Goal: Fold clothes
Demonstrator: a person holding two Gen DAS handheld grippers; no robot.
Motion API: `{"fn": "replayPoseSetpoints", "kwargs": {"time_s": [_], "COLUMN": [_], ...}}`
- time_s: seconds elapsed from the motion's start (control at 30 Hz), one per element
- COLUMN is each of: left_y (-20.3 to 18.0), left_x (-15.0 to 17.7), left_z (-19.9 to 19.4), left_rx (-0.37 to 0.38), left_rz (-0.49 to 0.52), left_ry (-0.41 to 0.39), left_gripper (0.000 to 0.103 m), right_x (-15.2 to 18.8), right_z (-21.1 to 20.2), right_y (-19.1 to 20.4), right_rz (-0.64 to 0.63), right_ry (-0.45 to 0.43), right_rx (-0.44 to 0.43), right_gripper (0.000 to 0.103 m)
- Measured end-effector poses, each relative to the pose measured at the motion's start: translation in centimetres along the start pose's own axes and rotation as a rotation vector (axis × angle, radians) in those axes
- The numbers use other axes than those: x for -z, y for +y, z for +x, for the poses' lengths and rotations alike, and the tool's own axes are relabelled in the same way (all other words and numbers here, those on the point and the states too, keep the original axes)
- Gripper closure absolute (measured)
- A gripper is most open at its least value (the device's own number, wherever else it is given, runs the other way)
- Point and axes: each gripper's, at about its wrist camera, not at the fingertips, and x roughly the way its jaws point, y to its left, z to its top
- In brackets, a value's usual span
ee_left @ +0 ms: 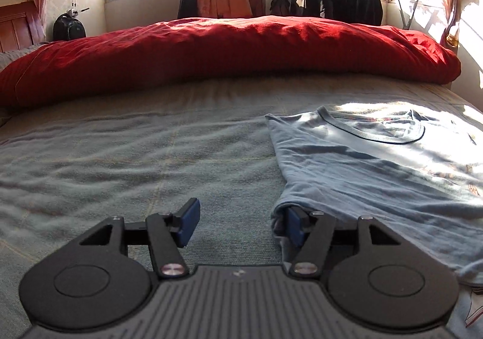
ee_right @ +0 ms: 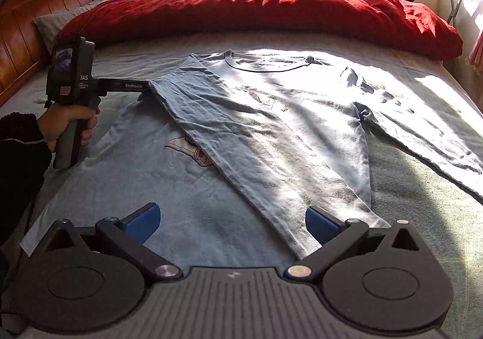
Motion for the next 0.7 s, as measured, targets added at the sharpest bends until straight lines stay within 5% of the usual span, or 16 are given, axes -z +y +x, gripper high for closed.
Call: {"fn": "replayPoseSetpoints", "kwargs": {"time_s": [0.27,0.37,0.5,0.7], "left_y": [2.9,2.7,-0.1,-1.0], "left_x": [-1.0,-3.4,-5.2,-2.6], "left_z": [-3.5,-4.4,-1.5,2.9], "left_rx": [0.067,0.228,0.432,0.334], "left_rz": [-0.094,-0.159,-0.201,-0.202], "left_ry": [0.0,-0.042,0.002,0.11], "left_gripper": [0.048,0.048,0.047,0.048], "right_x": [0.6,0.8,0.8,0.7], "right_z": [-0.4,-0.2,0.1,-0.4], "right_y": [-0.9,-0.8,-0.4,-0.3], "right_rz": [0.031,0.04,0.038,0.011], "right_ry": [-0.008,-0.009,-0.009,-0.024], "right_rx": [-0.015,-0.035,-0.048,-0.064], "right_gripper": [0.0,0.0,0.0,0.0]}}
